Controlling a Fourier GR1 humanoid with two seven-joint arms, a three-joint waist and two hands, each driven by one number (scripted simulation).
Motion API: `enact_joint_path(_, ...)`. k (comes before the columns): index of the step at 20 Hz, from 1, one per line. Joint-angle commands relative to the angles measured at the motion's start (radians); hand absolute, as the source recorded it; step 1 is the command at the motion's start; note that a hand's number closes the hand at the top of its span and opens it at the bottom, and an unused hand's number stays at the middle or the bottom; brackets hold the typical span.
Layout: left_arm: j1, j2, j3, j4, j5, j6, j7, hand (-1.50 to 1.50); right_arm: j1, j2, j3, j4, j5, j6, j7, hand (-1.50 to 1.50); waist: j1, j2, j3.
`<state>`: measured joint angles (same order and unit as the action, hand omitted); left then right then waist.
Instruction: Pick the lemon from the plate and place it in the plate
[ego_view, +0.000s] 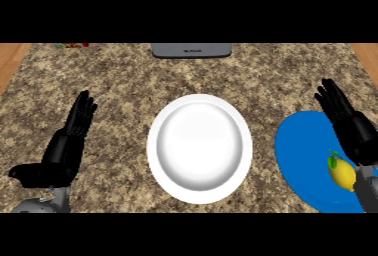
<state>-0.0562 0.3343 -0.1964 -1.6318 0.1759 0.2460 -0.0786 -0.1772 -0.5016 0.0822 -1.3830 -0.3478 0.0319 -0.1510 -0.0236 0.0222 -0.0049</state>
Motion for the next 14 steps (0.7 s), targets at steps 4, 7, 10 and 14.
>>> enact_joint_path(4,0.047,-0.006,0.026,0.155,-0.041,-0.052,-0.068,0.0,-0.006,0.081,0.045,-0.134,0.041,-0.101,0.204,1.5,0.022,-0.023,0.004)
enact_joint_path(7,0.041,0.02,0.037,0.155,-0.013,-0.073,-0.017,0.0,-0.043,-0.235,0.055,-0.07,0.374,-0.104,0.11,1.5,0.018,-0.023,-0.036)
enact_joint_path(10,0.051,0.065,0.089,0.194,0.041,-0.137,-0.005,0.0,0.082,0.104,-0.007,-0.107,0.329,-0.441,-0.018,-1.5,0.0,-0.025,0.005)
enact_joint_path(14,0.032,0.015,0.07,0.255,0.013,-0.144,-0.059,0.0,0.236,0.191,0.063,-0.109,0.415,-0.483,-0.257,-1.5,0.011,-0.022,0.005)
